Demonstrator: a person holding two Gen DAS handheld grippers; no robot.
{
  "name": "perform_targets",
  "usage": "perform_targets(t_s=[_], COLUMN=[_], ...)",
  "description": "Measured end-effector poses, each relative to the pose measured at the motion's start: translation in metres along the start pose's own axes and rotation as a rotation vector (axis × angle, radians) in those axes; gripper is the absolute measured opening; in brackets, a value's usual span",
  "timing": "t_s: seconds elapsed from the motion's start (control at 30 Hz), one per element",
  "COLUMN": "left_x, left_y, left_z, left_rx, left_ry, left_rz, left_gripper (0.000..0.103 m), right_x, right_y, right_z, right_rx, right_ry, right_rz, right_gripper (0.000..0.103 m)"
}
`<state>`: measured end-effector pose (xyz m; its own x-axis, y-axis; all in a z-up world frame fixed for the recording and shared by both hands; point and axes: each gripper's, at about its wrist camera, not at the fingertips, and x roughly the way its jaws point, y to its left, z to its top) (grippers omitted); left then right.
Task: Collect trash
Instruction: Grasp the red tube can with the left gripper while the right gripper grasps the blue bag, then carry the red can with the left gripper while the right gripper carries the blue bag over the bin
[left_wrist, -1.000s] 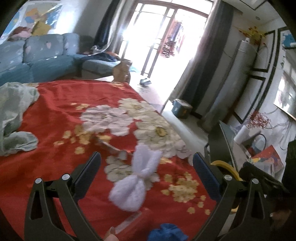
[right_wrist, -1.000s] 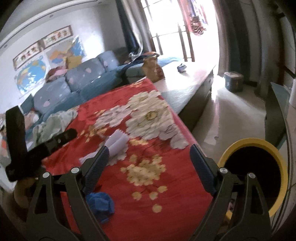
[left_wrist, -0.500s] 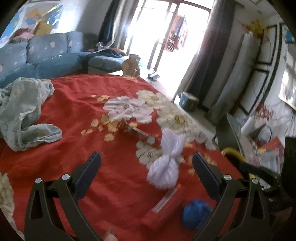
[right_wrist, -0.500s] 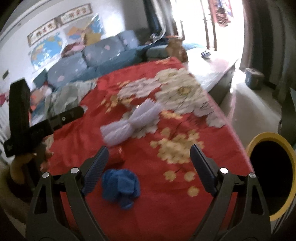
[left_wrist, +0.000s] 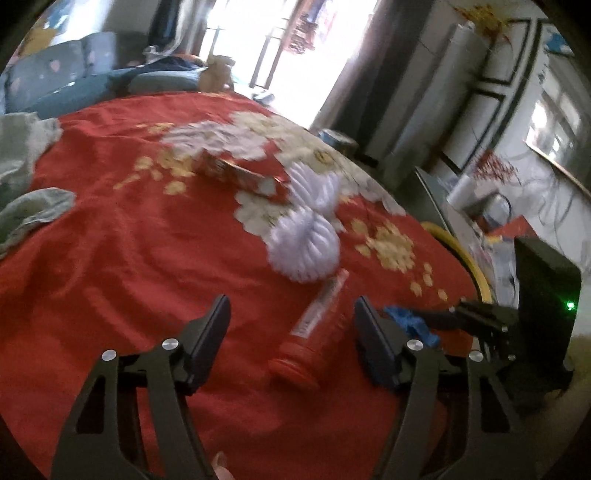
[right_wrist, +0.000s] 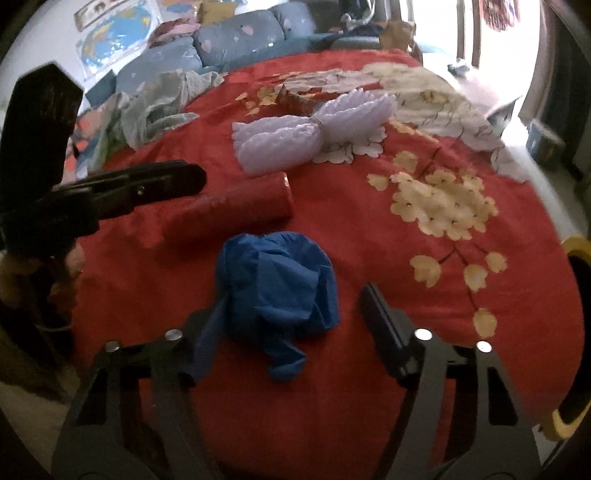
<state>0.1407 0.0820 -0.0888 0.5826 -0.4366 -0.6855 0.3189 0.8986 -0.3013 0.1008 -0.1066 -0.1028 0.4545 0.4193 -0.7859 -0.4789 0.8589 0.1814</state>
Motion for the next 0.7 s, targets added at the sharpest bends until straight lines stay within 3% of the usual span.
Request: perform_targets(t_s=[0.07,0.17,0.4,0.5,0.6,0.7], left_x=[0.009,0.020,0.026,0.029,0.031,0.031], left_y=[-0.003,-0.006,-0.022,-0.028,-0.036,-0.042], left_z=[-0.004,-0.008,-0.014,-0.016,-0.017,-0.016], left_rx=[0.016,0.023,0.078,0.078,0.094,0.070], left_ry=[0.025,0.063,0.090,0.105,0.101,0.096], left_rz=[0.000,-0.011,-0.015,-0.039,-0.033,-0.078], left_gripper=[0.064,0.058,0.042,0.027,0.027,0.027], right_x=[-0.001,-0.004,-0.010,-0.013,-0.019,-0.027], right_y=[0.001,-0.006,-0.036,-0.047,-0.060,-0.073], right_z=[-0.001,0.001,0.009,0.012,0.015,0.019], right_rx=[-0.024,-0.014,0.065,0.091,0.125,0.152], right_ry=[-0.004,0.002,-0.011,-0.018,-0.030,-0.055], right_rz=[-0.014,-0.028,-0.072,-0.095,-0.108,-0.125], right_gripper=[0.038,0.023,0.015,0.013,0.012,0.012])
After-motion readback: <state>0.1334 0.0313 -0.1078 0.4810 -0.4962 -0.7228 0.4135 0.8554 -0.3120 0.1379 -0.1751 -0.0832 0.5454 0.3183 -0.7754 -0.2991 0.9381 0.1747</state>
